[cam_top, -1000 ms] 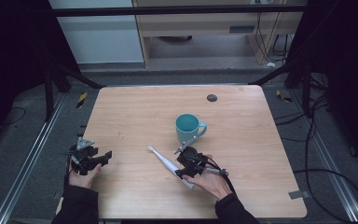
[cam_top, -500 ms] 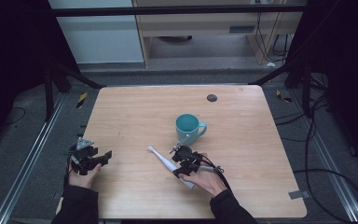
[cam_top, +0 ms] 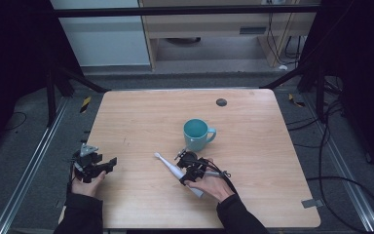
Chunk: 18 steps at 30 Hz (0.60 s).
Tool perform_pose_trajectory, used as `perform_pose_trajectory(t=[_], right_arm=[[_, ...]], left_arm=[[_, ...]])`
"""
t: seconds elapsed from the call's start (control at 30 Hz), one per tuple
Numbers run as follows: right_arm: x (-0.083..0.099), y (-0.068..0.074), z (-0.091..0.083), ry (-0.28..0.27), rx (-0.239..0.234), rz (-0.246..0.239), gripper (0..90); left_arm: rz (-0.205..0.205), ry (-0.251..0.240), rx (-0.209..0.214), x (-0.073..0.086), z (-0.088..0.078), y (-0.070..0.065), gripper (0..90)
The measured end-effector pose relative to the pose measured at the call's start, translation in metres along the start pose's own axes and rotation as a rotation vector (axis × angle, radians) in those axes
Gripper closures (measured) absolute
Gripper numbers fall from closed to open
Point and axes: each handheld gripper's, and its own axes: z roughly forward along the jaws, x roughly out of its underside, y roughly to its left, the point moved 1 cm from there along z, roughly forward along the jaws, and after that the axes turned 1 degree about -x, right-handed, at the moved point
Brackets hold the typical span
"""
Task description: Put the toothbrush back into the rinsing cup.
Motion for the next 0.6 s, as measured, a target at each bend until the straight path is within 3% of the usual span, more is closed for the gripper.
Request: perform_pose_trajectory(t=[0.6], right_arm=[[-0.0040,0.0011,0.0091,0.046,0.007,-0.001,64.2]], left_arm=[[0.001,0.004,0.000,0.0001,0.0007,0.0000,36.2]])
